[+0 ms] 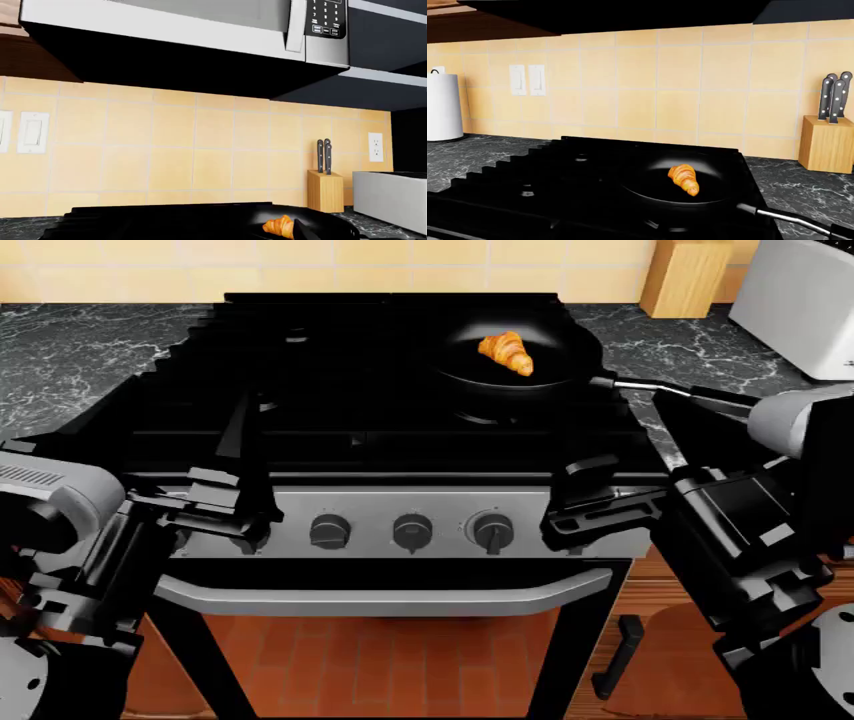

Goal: Pick the croissant and place it on the pan. Then turn on the stove to warm the croissant.

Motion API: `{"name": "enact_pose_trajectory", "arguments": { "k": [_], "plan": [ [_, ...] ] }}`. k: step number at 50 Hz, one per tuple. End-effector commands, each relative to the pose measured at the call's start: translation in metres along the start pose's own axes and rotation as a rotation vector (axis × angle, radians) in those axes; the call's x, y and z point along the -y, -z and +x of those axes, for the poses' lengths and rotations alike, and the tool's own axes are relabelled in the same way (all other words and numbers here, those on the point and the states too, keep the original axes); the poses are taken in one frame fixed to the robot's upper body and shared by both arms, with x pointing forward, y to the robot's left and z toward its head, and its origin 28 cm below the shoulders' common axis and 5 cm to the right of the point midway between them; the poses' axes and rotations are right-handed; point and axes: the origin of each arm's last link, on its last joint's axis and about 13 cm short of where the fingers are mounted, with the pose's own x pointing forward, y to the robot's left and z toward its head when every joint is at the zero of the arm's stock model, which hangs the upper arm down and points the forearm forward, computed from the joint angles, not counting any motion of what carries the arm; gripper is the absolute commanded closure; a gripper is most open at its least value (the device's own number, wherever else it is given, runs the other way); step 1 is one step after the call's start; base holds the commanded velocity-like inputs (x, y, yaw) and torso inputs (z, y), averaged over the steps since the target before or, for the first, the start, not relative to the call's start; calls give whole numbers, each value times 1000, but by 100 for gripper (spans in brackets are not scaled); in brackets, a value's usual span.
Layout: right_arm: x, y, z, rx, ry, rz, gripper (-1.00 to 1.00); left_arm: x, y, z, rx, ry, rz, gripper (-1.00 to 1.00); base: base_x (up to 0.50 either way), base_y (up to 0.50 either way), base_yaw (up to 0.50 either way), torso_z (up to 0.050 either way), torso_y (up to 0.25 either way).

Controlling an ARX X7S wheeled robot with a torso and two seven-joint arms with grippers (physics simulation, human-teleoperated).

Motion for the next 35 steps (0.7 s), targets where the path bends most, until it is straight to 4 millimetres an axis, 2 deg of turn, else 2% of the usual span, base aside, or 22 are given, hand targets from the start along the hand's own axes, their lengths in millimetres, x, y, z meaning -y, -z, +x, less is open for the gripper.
{"name": "enact_pose_trajectory", "arguments": {
  "k": [1,18,35],
  "plan": [
    [0,9,-6,10,34,7,-100,0,3,-3,15,-29,67,-100,0,0,0,-50,0],
    [2,14,-13,44,86,42,-100,-1,5,-9,45,-36,107,-100,0,0,0,-50,0],
    [4,21,-13,86,178,-4,-100,-7,14,-13,97,-114,176,-100,0,0,0,-50,0]
  ]
}}
